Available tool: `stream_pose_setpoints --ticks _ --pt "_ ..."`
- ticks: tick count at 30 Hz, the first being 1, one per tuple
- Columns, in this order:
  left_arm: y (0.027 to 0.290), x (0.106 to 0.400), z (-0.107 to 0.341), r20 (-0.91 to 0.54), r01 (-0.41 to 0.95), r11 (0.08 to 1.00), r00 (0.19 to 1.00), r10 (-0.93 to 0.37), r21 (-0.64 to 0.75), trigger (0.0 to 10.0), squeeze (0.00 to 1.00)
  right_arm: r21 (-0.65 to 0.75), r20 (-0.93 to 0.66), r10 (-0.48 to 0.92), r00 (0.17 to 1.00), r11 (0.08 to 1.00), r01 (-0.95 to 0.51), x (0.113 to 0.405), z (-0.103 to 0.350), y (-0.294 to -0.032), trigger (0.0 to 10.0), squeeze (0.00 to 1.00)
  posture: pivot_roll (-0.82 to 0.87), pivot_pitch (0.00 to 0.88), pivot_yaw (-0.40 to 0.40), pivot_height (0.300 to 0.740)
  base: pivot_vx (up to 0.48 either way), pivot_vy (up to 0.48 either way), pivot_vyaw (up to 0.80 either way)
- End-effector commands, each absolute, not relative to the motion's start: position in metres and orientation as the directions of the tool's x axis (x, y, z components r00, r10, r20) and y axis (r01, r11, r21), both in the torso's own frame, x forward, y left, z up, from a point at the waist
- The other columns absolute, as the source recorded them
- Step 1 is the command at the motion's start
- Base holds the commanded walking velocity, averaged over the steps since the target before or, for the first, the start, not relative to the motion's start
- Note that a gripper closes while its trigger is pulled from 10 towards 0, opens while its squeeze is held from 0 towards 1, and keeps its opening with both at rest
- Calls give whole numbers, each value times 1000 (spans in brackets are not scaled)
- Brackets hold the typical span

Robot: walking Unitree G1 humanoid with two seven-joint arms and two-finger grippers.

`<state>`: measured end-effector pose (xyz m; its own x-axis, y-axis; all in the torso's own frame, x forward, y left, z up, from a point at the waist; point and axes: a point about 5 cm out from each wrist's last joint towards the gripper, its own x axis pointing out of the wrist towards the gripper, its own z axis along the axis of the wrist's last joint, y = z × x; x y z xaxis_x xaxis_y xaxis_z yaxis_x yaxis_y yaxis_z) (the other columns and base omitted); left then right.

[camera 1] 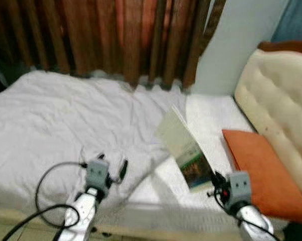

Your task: Clean up the room

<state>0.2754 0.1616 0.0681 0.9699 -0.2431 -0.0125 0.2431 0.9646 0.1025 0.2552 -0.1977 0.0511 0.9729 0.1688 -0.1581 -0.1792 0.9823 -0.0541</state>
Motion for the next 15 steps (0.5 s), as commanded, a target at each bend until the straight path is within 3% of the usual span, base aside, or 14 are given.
stream_pose_setpoints --ticks 1,9,11,15 --pt "152 280 69 -9 280 956 960 -281 89 10000 0 -42 -94 144 985 988 -148 263 61 -200 0 0 -59 0 -52 740 322 -349 0" --pt "154 286 67 -30 312 943 950 -311 113 10000 0 -29 -87 136 987 990 -139 264 57 -196 0 0 -80 0 -16 740 345 -327 0" --pt "153 286 67 -33 316 942 949 -315 115 10000 0 -29 -86 135 987 990 -138 264 57 -196 0 0 -80 0 -16 740 364 0 0" --pt "147 287 65 -48 327 930 945 -324 170 10000 0 -14 -96 132 987 991 -134 264 55 -196 0 0 -84 0 -9 740 0 0 0"
